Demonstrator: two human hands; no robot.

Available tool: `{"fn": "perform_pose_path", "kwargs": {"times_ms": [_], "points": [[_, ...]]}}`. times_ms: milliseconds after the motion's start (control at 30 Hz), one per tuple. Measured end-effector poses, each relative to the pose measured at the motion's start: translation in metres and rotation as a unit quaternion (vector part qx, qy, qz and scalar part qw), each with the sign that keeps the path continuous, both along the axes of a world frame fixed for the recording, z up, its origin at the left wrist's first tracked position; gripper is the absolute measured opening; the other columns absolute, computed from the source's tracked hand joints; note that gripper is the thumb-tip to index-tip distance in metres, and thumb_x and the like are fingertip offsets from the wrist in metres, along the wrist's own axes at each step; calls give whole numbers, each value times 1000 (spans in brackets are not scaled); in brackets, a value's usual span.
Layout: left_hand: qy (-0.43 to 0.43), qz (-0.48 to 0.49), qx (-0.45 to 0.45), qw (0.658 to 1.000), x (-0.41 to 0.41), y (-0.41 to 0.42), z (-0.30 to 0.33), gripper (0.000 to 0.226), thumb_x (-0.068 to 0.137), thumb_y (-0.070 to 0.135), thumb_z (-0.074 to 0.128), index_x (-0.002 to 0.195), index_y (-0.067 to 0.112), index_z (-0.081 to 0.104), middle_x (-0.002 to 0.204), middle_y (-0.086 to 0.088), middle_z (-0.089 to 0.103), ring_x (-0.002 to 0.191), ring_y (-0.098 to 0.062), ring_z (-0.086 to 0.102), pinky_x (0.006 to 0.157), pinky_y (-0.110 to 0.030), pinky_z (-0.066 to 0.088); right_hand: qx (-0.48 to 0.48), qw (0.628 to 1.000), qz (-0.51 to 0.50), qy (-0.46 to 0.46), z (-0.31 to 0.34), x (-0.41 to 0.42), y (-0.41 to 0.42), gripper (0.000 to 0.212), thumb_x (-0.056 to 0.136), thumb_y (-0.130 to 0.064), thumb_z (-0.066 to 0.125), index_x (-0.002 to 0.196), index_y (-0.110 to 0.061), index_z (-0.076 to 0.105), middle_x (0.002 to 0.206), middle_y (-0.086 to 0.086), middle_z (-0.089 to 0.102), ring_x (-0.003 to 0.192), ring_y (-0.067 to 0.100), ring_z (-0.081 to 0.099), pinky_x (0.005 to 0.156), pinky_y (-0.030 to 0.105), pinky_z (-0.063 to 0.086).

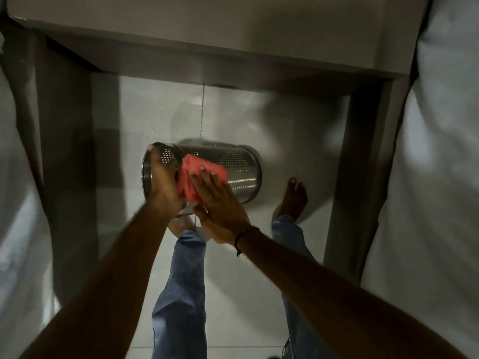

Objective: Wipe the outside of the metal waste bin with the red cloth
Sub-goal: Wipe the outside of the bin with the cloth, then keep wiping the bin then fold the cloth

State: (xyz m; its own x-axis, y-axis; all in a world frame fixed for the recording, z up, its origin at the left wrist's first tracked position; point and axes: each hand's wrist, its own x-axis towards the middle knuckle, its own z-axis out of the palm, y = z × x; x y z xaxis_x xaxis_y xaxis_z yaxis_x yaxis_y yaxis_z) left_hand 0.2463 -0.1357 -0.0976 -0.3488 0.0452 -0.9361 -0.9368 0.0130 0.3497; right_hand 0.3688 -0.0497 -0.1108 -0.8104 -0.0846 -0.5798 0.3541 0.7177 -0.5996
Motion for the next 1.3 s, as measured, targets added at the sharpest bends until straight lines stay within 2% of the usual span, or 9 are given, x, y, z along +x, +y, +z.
{"fn": "perform_pose_path", "kwargs": {"times_ms": [133, 267, 433, 533, 600, 733, 867, 1100, 1300], "points": [[-28, -144, 15, 989, 14, 4, -2, 90, 94, 80, 14, 153, 23, 50, 153, -16, 58, 141, -34, 54, 97, -45, 52, -10, 997, -71, -6, -6, -27, 15, 64, 110, -37, 27, 164, -18, 0, 174, 6, -6, 161, 26, -11, 131, 52, 1], [-33, 52, 4, 998, 8, 1, -4, 95, 90, 84, 24, 149, 16, 55, 144, -20, 64, 133, -39, 61, 116, -55, 45, -12, 1000, -4, -12, 1, 0, 3, 64, 110, -39, 28, 164, -22, -2, 174, 2, -8, 161, 24, -12, 131, 52, 4], [45, -34, 2, 998, 25, 19, 2, 75, 95, 77, 26, 146, 31, 57, 142, -8, 65, 129, -27, 62, 109, -49, 50, -139, 967, -205, -55, -1, -38, 13, 63, 110, -39, 29, 164, -26, 0, 175, 5, 1, 160, 33, 10, 123, 61, 30], [108, -89, -21, 990, 27, 29, -3, 61, 101, 68, 26, 144, 37, 54, 124, 7, 65, 111, -15, 64, 98, -40, 50, -227, 905, -356, -48, -1, -47, 21, 61, 109, -35, 38, 163, -33, 11, 163, 5, 33, 131, 25, 56, 102, 34, 57], [119, -175, -18, 977, 28, 37, -11, 69, 102, 66, 22, 152, 27, 49, 135, -1, 62, 122, -19, 61, 105, -35, 48, -256, 848, -457, -82, -3, -54, 28, 55, 108, -36, 42, 161, -33, 26, 150, 3, 51, 113, 11, 60, 91, 18, 54], [118, -300, -15, 947, 28, 40, -23, 76, 83, 88, 25, 137, 47, 60, 120, 10, 65, 119, -8, 59, 88, -14, 42, -284, 768, -541, -194, -10, -63, 46, 38, 102, -35, 53, 136, -18, 58, 120, 18, 72, 99, 29, 68, 101, 60, 55], [102, -372, -14, 922, 25, 35, -42, 99, 64, 105, 20, 131, 45, 62, 140, 4, 67, 134, -14, 57, 114, -29, 40, -272, 752, -568, -194, -14, -57, 53, 13, 91, -7, 61, 79, -14, 60, 69, 11, 66, 55, 27, 59, 80, 59, 59], [91, -350, -11, 932, 20, 35, -38, 36, 103, 32, 51, 108, 6, 76, 104, -6, 83, 116, -29, 68, 108, -40, 50, -241, 714, -638, -161, -7, -53, 81, 19, 87, 6, 56, 105, 4, 63, 90, 25, 61, 71, 35, 60, 62, 40, 49], [87, -171, 27, 981, -45, 76, 12, 14, 96, 12, 66, 106, 21, 68, 93, -7, 73, 78, -17, 70, 64, -29, 59, -378, 696, -595, -137, 32, -99, 137, 42, 85, -15, 58, 121, 3, 64, 122, 37, 65, 98, 44, 60, 80, 49, 49]]}}
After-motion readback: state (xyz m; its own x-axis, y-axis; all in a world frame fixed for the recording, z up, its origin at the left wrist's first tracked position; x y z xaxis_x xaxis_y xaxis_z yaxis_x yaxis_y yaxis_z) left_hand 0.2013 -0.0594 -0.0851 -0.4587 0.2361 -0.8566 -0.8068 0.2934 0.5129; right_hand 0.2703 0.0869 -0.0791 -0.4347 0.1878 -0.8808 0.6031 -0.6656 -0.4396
